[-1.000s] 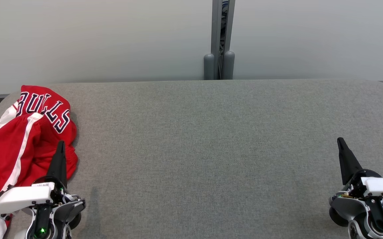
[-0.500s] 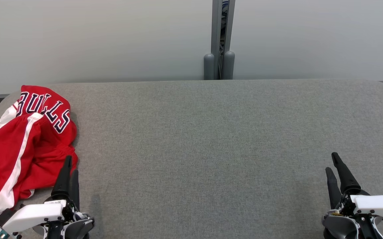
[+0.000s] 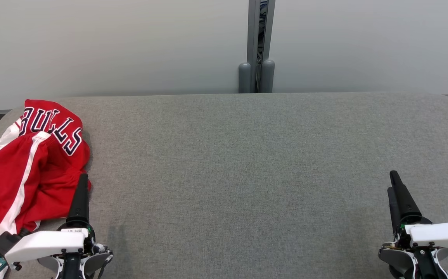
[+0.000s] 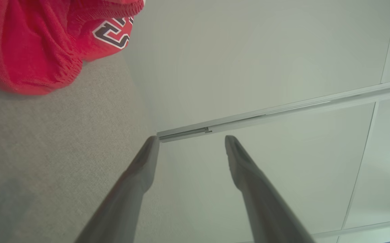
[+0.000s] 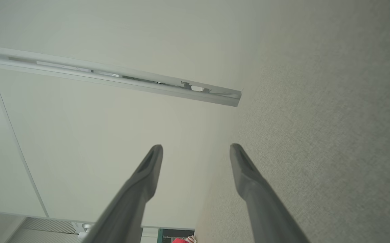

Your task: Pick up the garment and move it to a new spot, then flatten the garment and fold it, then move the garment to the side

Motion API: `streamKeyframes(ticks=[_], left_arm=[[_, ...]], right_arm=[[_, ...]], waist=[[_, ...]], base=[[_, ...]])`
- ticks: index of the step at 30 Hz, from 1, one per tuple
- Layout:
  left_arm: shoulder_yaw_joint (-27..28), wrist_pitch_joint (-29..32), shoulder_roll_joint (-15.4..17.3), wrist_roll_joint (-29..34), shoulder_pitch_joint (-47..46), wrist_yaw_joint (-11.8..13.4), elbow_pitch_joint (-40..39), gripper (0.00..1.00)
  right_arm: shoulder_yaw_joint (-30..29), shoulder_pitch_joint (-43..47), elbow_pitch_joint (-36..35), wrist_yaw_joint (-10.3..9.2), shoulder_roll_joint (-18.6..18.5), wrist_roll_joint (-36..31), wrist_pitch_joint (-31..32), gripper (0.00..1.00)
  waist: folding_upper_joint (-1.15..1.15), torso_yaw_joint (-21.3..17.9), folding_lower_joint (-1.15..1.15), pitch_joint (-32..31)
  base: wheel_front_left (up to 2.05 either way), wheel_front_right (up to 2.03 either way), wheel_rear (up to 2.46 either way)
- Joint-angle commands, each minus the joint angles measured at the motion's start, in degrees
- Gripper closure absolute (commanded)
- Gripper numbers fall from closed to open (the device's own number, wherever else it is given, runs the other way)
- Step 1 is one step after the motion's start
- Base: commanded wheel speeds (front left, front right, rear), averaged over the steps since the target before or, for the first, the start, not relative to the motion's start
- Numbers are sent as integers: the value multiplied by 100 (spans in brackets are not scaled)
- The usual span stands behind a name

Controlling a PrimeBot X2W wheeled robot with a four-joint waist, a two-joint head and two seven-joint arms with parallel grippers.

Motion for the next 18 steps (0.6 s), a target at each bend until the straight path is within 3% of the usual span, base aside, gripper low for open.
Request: streamKeyframes(ticks=[1, 18], left_arm=[[-32, -52, 63, 215, -76, 30, -165, 0], [-264, -471, 86, 2443, 67, 266, -534, 0]], right_arm=[[8, -64, -157, 20, -62, -175, -67, 0], [201, 19, -780, 24, -86, -2567, -450, 0]], waist=[[0, 0, 0, -1], [0, 17, 0, -30]], base=[[0, 0, 0], [0, 0, 0]])
